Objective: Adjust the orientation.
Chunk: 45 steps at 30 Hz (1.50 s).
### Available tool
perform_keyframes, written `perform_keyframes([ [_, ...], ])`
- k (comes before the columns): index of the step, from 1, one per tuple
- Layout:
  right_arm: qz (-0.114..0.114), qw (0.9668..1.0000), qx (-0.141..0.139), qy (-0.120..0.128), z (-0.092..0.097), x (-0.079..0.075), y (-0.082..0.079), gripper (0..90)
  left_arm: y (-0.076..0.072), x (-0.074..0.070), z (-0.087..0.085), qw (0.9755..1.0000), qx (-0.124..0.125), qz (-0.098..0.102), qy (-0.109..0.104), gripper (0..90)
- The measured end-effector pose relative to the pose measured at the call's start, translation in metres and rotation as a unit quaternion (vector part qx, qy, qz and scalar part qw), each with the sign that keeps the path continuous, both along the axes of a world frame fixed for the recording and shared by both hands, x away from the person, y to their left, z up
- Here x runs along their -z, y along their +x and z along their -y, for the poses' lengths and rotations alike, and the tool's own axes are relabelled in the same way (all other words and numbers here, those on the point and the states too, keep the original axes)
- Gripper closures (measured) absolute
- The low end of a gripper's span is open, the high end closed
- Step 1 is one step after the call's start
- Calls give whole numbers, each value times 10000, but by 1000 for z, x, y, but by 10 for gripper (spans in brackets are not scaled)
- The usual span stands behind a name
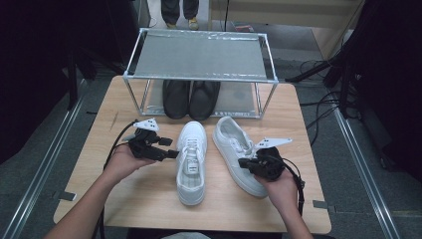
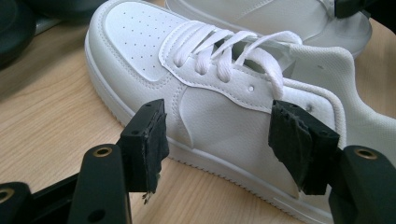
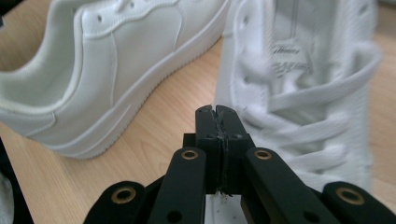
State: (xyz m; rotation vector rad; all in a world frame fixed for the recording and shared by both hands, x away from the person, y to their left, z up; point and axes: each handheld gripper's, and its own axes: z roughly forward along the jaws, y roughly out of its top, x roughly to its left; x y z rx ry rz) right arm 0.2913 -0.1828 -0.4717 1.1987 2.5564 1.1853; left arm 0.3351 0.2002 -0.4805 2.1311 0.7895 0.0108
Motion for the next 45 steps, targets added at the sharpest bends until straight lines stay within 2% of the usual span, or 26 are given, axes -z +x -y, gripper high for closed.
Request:
perform_keyframes([
  [4,-102,9997,-128,-184,-8,9,-1,896,2,0,3,10000,51,-11,36,375],
  [16,-207,9995,-197,-113,-5,13,5,900,1,0,3,9999,70,-12,75,375],
  [21,-240,9996,-75,-134,4,12,8,900,1,0,2,10000,53,-9,64,374],
  [27,-337,9994,123,10,20,13,15,900,0,1,1,10000,51,-18,80,374],
  [35,-327,9991,270,-52,31,12,23,900,-4,2,-4,10000,-15,-10,77,374],
  [41,-300,9986,430,-47,44,11,34,900,-9,2,-10,9999,-122,-36,74,374],
  [45,-343,9984,443,64,53,13,42,900,-13,3,-15,9998,-172,-40,80,373],
])
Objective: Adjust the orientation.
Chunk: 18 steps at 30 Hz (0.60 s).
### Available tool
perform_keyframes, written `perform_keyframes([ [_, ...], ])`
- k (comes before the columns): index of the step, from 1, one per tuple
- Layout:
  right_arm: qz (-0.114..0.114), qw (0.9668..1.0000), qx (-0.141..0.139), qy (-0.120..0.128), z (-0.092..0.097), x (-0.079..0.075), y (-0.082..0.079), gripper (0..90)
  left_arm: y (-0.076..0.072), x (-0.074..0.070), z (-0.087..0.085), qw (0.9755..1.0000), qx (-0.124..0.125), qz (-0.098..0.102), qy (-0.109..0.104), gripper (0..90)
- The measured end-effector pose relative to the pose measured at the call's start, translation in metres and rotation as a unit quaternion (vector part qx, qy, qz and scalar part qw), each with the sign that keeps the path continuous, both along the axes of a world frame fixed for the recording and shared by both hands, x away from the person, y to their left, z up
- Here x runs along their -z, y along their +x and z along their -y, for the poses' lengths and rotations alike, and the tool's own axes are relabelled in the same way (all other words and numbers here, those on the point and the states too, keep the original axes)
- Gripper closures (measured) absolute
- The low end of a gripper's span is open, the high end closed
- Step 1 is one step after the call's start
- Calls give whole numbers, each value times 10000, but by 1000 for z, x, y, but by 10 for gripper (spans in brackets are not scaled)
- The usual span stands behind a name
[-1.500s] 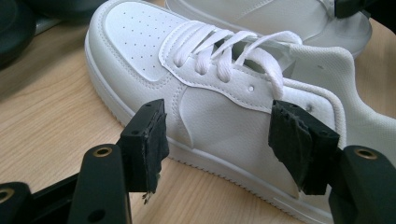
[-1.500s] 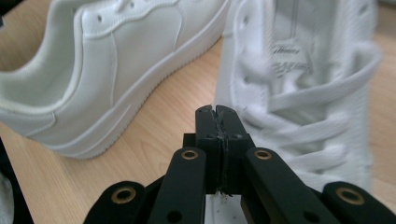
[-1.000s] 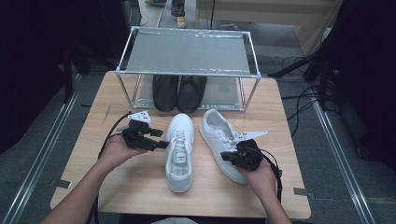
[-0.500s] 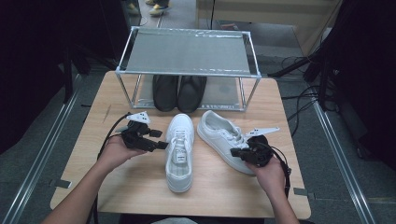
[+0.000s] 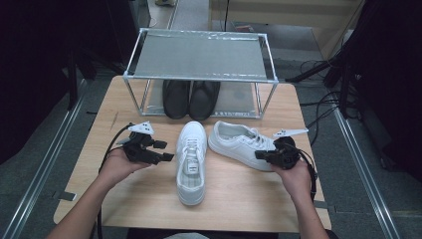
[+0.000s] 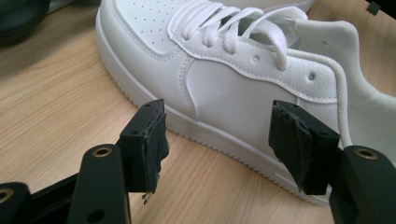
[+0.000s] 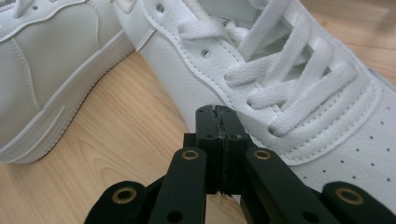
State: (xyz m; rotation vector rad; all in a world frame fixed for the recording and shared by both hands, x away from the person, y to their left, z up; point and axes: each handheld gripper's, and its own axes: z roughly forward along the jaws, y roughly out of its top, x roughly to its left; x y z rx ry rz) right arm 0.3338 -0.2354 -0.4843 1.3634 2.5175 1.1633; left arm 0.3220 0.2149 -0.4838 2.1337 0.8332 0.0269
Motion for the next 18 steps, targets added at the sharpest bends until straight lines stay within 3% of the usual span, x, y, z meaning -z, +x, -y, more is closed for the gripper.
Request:
perform_keyframes([
  [18,234,9989,365,-159,10,-1,26,889,-13,2,-14,9998,-198,24,73,371],
])
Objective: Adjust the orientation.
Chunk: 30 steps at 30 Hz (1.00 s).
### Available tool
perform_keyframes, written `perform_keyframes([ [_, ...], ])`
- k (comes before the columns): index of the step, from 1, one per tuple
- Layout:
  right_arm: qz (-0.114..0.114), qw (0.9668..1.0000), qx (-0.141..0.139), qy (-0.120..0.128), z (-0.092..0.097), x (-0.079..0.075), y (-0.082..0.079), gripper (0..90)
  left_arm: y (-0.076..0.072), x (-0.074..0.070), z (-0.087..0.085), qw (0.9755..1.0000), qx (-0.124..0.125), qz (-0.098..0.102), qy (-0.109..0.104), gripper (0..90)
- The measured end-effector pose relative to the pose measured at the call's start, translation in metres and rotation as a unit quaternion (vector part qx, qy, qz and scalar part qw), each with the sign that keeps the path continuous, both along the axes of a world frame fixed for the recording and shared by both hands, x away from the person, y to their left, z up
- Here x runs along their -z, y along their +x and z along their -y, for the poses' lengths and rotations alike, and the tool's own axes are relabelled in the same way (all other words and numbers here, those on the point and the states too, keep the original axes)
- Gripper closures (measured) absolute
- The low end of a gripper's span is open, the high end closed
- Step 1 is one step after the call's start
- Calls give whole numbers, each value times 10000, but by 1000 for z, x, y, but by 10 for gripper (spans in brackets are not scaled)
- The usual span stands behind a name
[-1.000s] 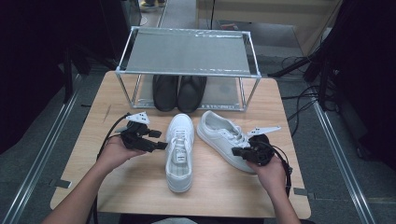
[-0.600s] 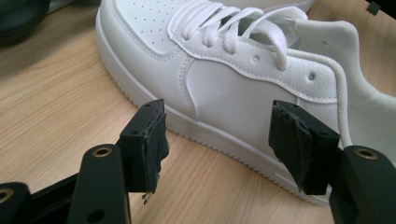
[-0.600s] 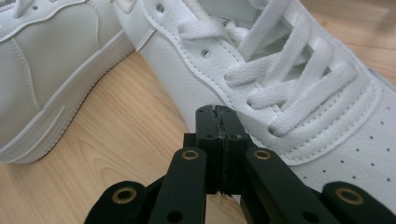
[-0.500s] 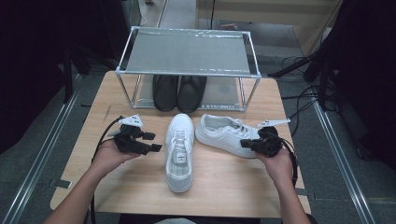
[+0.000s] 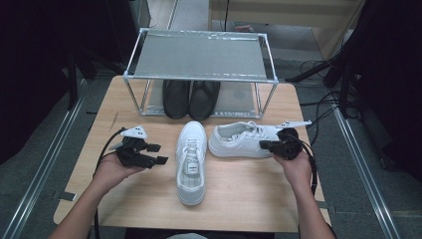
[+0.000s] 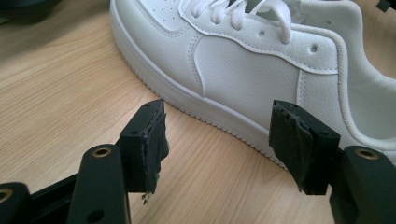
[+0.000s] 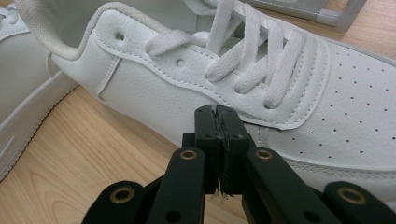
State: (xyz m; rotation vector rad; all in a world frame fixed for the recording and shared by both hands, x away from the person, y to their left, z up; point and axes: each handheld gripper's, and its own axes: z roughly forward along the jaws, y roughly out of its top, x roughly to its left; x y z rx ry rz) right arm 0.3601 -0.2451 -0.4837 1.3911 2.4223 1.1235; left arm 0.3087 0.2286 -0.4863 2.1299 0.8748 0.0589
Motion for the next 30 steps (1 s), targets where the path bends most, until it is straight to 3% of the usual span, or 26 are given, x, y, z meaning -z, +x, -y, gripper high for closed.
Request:
perform_keyframes([
  [8,136,9998,-145,-34,-13,-6,-8,871,2,0,4,10000,52,-21,-7,370],
  [19,277,9965,-773,186,-59,-10,-31,607,10,1,14,9998,218,-43,19,369],
  [24,411,9953,-863,137,-73,-12,-40,514,11,1,15,9997,238,-64,16,369],
  [30,497,9956,-747,257,-77,-15,-41,490,9,2,13,9998,198,-56,47,369],
])
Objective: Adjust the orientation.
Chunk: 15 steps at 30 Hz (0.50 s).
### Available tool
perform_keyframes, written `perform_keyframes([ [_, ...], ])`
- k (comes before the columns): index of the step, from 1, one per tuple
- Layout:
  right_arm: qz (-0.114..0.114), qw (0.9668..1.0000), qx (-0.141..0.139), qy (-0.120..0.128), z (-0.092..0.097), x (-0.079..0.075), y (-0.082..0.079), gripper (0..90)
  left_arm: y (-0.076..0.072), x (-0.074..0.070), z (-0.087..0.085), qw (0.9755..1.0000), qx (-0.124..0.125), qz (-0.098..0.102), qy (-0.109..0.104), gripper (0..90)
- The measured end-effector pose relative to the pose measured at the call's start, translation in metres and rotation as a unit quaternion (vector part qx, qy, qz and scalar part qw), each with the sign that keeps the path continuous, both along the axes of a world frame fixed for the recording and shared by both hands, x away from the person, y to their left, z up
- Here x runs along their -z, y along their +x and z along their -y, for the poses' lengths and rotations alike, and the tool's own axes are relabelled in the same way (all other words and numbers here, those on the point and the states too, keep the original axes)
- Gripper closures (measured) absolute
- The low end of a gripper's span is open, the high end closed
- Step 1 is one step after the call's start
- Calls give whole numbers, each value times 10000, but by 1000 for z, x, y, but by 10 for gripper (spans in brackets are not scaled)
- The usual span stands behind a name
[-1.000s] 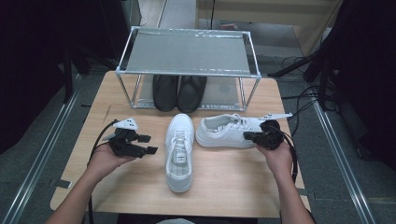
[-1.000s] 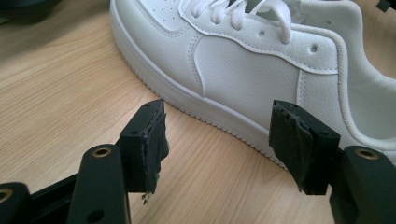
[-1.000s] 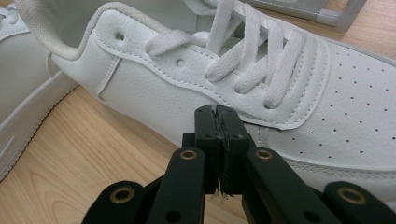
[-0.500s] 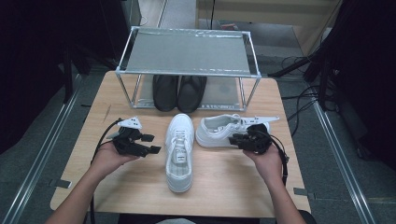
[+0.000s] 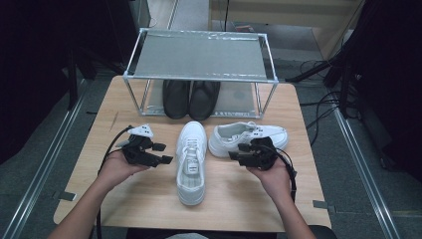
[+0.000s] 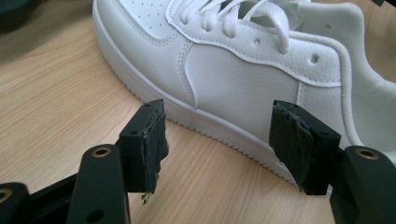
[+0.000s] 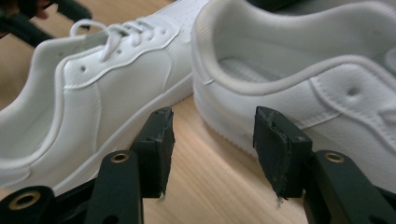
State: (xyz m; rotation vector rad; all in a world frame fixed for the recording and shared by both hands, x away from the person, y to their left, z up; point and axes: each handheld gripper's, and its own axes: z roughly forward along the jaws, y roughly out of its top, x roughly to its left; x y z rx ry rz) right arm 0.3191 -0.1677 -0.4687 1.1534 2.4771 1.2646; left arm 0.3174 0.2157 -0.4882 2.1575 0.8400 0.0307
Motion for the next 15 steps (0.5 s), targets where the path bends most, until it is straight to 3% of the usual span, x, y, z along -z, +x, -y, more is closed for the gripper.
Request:
perform_keyframes([
  [5,5,9999,-40,113,-3,-4,3,522,-5,0,-5,10000,-51,5,12,369],
  [9,134,9998,-82,148,-9,-9,7,556,-10,2,-11,9999,-153,-10,23,368],
  [15,182,9997,-28,144,-16,-9,21,647,-19,3,-19,9995,-307,-18,13,368],
])
